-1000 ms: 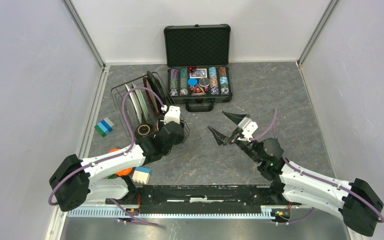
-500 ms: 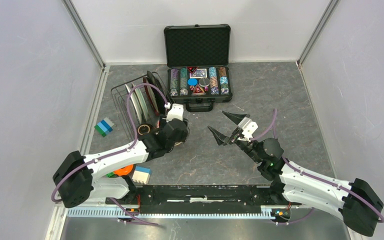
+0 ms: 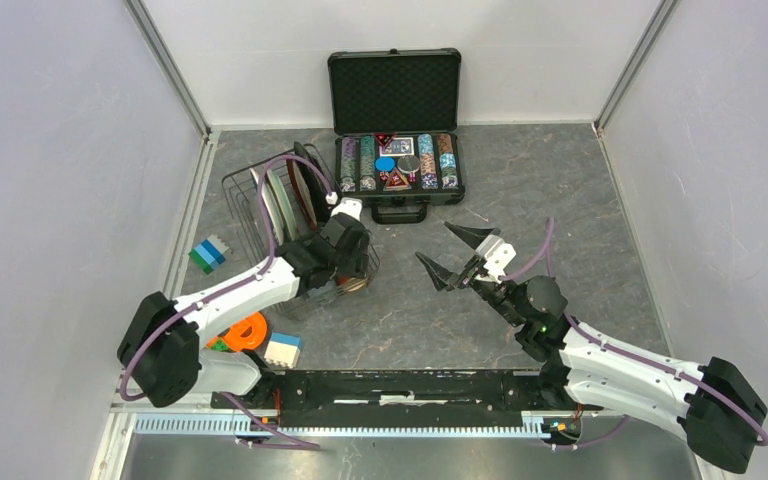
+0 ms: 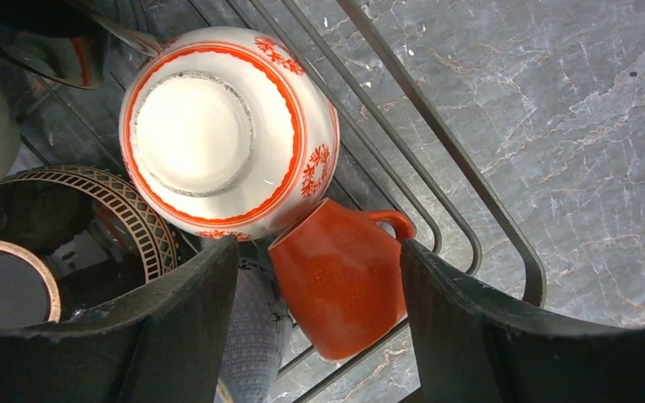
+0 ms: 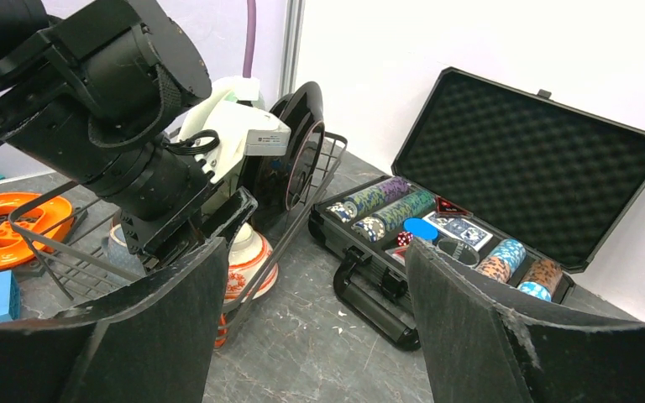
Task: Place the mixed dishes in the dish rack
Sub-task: Pick up the cup from the dish rack.
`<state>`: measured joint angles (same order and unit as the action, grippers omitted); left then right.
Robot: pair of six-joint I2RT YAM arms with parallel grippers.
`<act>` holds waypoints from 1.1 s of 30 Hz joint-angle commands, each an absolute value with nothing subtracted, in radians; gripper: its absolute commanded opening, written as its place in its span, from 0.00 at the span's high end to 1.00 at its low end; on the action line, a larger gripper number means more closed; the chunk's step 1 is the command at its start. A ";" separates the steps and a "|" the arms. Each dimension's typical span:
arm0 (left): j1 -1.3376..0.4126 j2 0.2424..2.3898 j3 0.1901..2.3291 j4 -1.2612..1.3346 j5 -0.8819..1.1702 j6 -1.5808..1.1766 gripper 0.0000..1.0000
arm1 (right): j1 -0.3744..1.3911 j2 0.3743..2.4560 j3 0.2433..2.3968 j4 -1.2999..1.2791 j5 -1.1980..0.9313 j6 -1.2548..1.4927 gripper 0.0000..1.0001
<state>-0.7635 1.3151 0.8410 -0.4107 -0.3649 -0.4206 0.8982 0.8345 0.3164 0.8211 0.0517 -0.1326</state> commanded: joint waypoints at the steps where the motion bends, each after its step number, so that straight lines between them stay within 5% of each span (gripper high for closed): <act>1: -0.725 1.338 0.848 -0.557 -0.170 -0.459 0.26 | 0.894 0.818 0.334 0.837 0.062 -0.137 0.18; 12: -0.703 1.488 0.902 -0.624 -0.160 -0.481 0.25 | 0.893 0.801 0.328 0.825 0.077 -0.150 0.18; 23: -0.704 1.392 0.919 -0.670 -0.113 -0.441 0.14 | 0.891 0.805 0.330 0.820 0.081 -0.155 0.18; 33: -0.704 1.346 0.943 -0.721 -0.074 -0.374 0.18 | 0.890 0.816 0.334 0.823 0.072 -0.149 0.18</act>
